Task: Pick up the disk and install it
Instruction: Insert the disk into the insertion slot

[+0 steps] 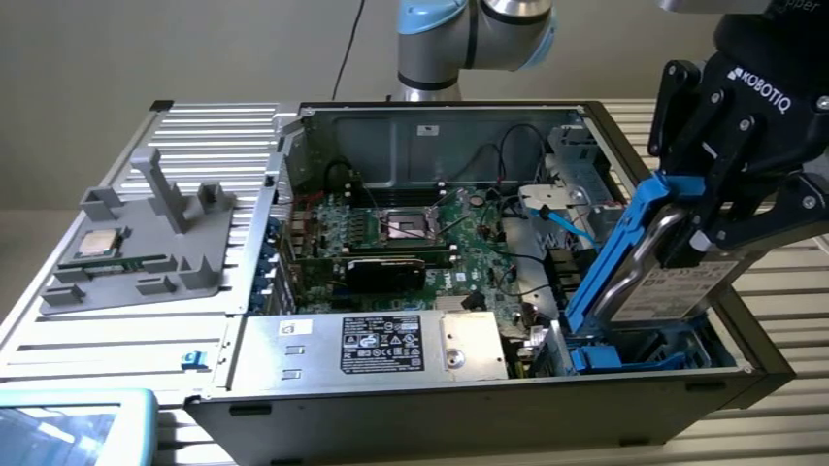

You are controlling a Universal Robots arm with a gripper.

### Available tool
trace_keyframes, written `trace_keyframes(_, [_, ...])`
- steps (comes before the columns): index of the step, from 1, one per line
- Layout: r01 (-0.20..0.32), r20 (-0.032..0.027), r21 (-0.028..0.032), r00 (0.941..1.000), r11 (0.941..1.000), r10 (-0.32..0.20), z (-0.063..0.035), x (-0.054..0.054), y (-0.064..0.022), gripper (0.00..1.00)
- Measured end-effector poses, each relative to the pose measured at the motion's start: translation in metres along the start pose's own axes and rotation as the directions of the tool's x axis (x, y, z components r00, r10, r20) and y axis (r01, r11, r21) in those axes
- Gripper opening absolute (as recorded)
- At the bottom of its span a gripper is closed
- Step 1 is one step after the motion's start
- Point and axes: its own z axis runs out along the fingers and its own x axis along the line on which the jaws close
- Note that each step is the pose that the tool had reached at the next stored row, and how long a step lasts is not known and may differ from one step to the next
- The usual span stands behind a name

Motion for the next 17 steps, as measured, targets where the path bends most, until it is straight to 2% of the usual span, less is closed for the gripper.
trace_keyframes(4, [-0.006,0.0049,-0.0001,1.0000,1.0000,0.006,0.0026,0.0001,0.0000,0.37])
trace_keyframes(6, [-0.010,0.0111,-0.0003,0.9999,1.0000,0.010,0.0038,0.0003,-0.0001,0.37])
trace_keyframes(8, [-0.013,0.0141,-0.0003,0.9998,0.9999,0.013,0.0050,0.0005,-0.0001,0.37])
trace_keyframes(17, [-0.014,0.0141,0.0005,0.9998,0.9999,0.014,0.0076,0.0006,-0.0003,0.37])
